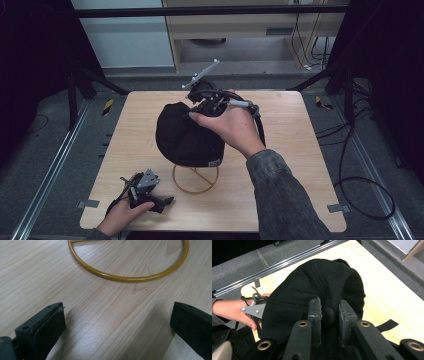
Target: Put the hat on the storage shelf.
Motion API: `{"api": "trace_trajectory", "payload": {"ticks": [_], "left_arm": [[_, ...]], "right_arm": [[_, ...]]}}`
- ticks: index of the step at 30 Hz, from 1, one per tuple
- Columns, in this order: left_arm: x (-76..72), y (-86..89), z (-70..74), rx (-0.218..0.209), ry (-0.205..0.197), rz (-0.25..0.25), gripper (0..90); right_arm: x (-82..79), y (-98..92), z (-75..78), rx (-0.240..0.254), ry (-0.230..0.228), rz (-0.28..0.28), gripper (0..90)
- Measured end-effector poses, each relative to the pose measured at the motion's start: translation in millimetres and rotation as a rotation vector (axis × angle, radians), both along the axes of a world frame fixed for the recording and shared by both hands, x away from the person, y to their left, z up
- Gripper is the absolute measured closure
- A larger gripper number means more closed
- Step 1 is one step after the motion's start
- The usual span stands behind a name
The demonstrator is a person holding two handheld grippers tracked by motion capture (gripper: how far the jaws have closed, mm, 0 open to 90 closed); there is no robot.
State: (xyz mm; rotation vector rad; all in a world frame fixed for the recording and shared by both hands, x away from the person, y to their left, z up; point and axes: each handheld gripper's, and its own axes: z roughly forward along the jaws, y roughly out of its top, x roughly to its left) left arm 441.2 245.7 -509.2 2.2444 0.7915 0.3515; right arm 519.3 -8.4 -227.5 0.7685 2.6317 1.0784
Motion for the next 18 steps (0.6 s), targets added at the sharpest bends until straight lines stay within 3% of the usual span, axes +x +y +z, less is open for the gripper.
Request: {"api": "trace_trajectory", "payload": {"ticks": [18], "left_arm": [[0.0,0.0,0.0,0.0,0.0,0.0,0.0]], "right_arm": [[3.2,2.4,-9.5,-0.022,0.021,-0.002,74.8]]}}
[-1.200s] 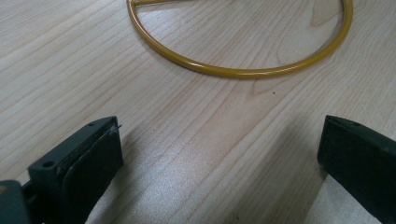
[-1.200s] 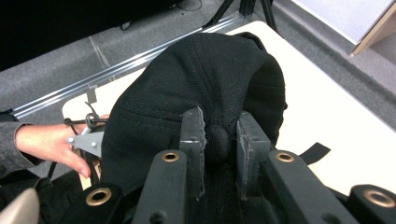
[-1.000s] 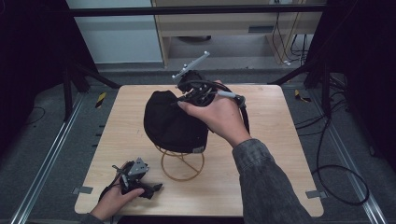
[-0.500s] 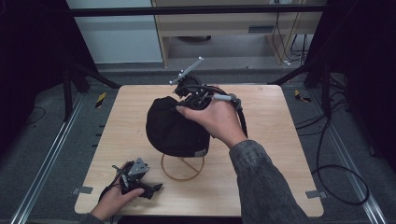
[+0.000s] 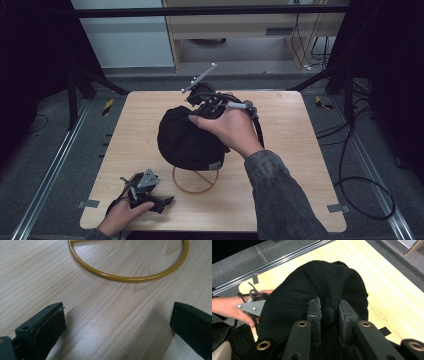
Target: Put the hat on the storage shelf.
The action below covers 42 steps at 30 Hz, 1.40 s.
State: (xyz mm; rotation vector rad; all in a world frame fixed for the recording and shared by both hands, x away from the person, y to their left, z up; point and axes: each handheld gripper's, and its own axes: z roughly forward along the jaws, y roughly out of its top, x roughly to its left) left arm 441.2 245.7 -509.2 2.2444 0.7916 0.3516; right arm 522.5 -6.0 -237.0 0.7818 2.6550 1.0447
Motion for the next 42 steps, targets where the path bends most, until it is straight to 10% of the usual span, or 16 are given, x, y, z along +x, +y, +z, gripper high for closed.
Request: {"api": "trace_trajectory", "payload": {"ticks": [42], "left_arm": [[0.1,0.2,0.1,0.002,0.0,-0.001,0.0]], "right_arm": [[-10.4,-16.0,9.6,0.039,-0.025,-0.016,61.2]]}}
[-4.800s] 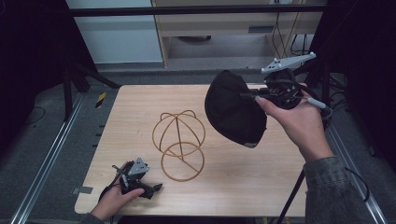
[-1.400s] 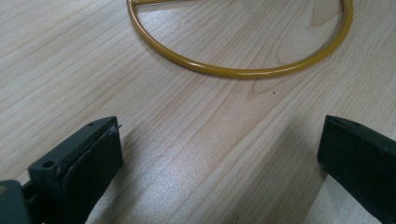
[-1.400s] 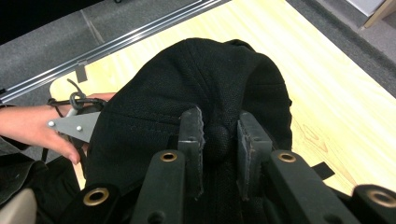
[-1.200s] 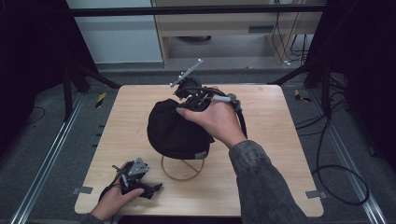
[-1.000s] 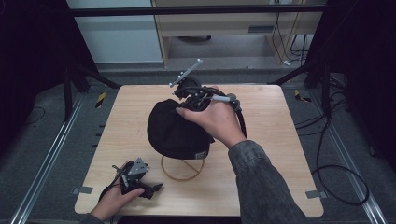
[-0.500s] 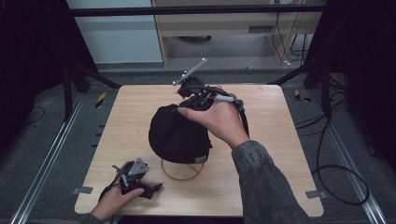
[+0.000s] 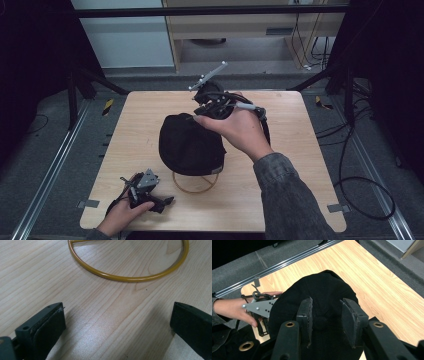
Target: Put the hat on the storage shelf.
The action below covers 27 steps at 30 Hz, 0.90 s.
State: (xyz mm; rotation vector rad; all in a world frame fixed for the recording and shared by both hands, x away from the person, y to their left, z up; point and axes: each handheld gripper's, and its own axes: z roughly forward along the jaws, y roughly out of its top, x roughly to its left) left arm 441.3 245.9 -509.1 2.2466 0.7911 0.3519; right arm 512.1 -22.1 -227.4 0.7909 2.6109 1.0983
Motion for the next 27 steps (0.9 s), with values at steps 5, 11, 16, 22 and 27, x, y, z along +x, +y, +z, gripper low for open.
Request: {"api": "trace_trajectory", "payload": {"ticks": [5,11,16,22,27], "left_arm": [[0.0,0.0,0.0,0.0,0.0,0.0,0.0],[0.0,0.0,0.0,0.0,0.0,0.0,0.0],[0.0,0.0,0.0,0.0,0.0,0.0,0.0],[0.0,0.0,0.0,0.0,0.0,0.0,0.0],[0.0,0.0,0.0,0.0,0.0,0.0,0.0]], "right_arm": [[-5.9,-2.9,1.4,0.009,-0.015,0.01,61.7],[-12.3,-9.4,2.9,0.018,-0.029,0.006,56.7],[-17.1,-16.4,3.6,0.022,-0.046,-0.008,48.5],[-23.4,-30.1,2.0,0.033,-0.087,-0.057,31.3],[-23.6,-36.5,0.9,0.029,-0.091,-0.078,22.3]]}}
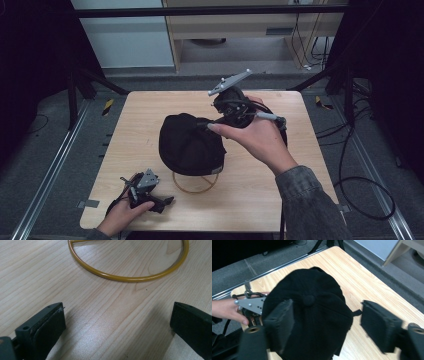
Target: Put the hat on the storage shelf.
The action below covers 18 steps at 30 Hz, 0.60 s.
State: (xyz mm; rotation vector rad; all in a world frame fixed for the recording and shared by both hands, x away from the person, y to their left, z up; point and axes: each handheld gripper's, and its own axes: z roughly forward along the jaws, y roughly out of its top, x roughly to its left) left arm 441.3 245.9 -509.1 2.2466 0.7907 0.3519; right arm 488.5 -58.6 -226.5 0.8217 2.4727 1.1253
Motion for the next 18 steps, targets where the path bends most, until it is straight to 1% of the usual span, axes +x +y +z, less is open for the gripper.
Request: {"api": "trace_trajectory", "payload": {"ticks": [3,5,7,10,12,16,18], "left_arm": [[0.0,0.0,0.0,0.0,0.0,0.0,0.0],[0.0,0.0,0.0,0.0,0.0,0.0,0.0],[0.0,0.0,0.0,0.0,0.0,0.0,0.0],[0.0,-0.1,0.0,0.0,0.0,0.001,0.0],[0.0,-0.1,0.0,0.0,0.0,0.001,0.0],[0.0,-0.2,0.0,0.0,0.0,0.002,0.0],[0.0,-0.3,0.0,0.001,0.0,0.001,0.0]], "right_arm": [[0.0,-5.1,-0.8,-0.009,-0.007,-0.021,13.2],[-0.8,-8.5,-0.6,-0.001,-0.024,-0.026,10.9],[-1.2,-11.2,-0.2,0.002,-0.022,-0.025,7.7],[-3.6,-18.4,1.8,0.009,-0.042,-0.029,6.6],[-4.2,-19.8,2.3,0.01,-0.044,-0.03,6.7],[-8.6,-30.0,3.8,0.013,-0.057,-0.042,6.4],[-9.2,-31.6,3.7,0.012,-0.058,-0.042,6.2]]}}
